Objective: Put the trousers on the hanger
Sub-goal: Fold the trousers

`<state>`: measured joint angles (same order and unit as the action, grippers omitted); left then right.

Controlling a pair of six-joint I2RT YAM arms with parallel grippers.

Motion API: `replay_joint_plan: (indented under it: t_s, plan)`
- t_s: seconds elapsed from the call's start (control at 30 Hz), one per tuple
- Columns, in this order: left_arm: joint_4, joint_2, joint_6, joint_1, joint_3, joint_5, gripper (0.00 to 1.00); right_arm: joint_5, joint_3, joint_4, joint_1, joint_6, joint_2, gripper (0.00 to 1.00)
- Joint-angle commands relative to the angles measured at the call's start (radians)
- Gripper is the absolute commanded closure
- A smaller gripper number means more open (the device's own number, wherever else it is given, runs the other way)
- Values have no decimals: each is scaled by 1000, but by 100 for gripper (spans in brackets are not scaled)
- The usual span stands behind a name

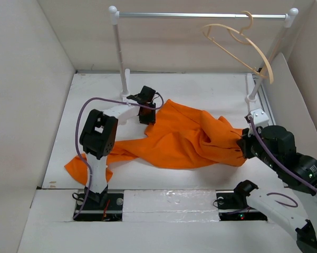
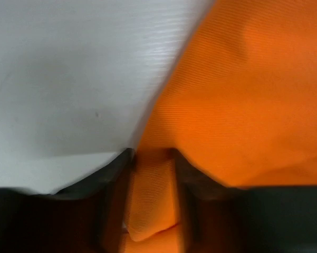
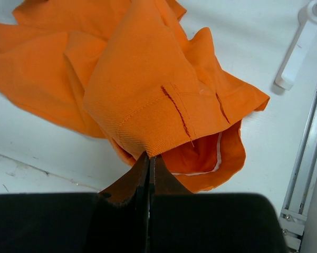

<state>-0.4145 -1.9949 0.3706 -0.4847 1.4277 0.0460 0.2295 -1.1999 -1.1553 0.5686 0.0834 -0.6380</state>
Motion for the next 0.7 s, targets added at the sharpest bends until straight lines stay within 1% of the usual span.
replay_joint_plan:
  t_s: [0.0, 0.03, 0.07, 0.2, 0.23, 0.27, 0.3, 0.33, 0.37, 0.43, 0.47, 0.5, 0.57, 0.6, 0.63, 0.67]
  plan:
    - [26, -21, -15, -6, 8, 60, 78, 37, -35, 89, 2, 4, 17, 100]
    - [25, -13, -10, -6, 10, 52, 100, 45, -39, 97, 2, 3, 17, 100]
    - [17, 2, -1, 6, 11, 60, 100, 51, -55, 100, 2, 3, 17, 100]
    - [55, 229, 56, 106, -10, 94, 100, 77, -99, 100, 2, -27, 1, 100]
    - [52, 336, 63, 167, -3, 104, 100, 79, -111, 103, 2, -51, -6, 100]
    - [46, 387, 73, 199, 7, 106, 100, 77, -124, 105, 2, -60, -12, 100]
    - [27, 483, 80, 231, 29, 104, 100, 70, -159, 108, 2, -71, -18, 100]
    - [14, 525, 80, 265, 46, 100, 100, 64, -182, 114, 2, -108, -35, 100]
    - [-12, 563, 82, 332, 63, 95, 100, 59, -206, 117, 2, -117, -41, 100]
    - [-38, 663, 71, 394, 111, 72, 100, 39, -283, 121, 2, -149, -70, 100]
    - [-70, 689, 65, 444, 129, 60, 100, 25, -306, 121, 2, -160, -78, 100]
    - [-85, 734, 59, 458, 152, 11, 100, -16, -322, 120, 2, -171, -86, 100]
    - [-116, 772, 44, 459, 152, -76, 100, -77, -325, 121, 2, -188, -92, 100]
    - [-119, 795, 45, 459, 139, -118, 100, -111, -304, 121, 2, -188, -88, 100]
    - [-115, 845, 47, 459, 110, -196, 100, -163, -230, 91, 2, -166, -85, 100]
    - [-93, 872, 51, 459, 76, -234, 100, -179, -180, 62, 2, -148, -83, 100]
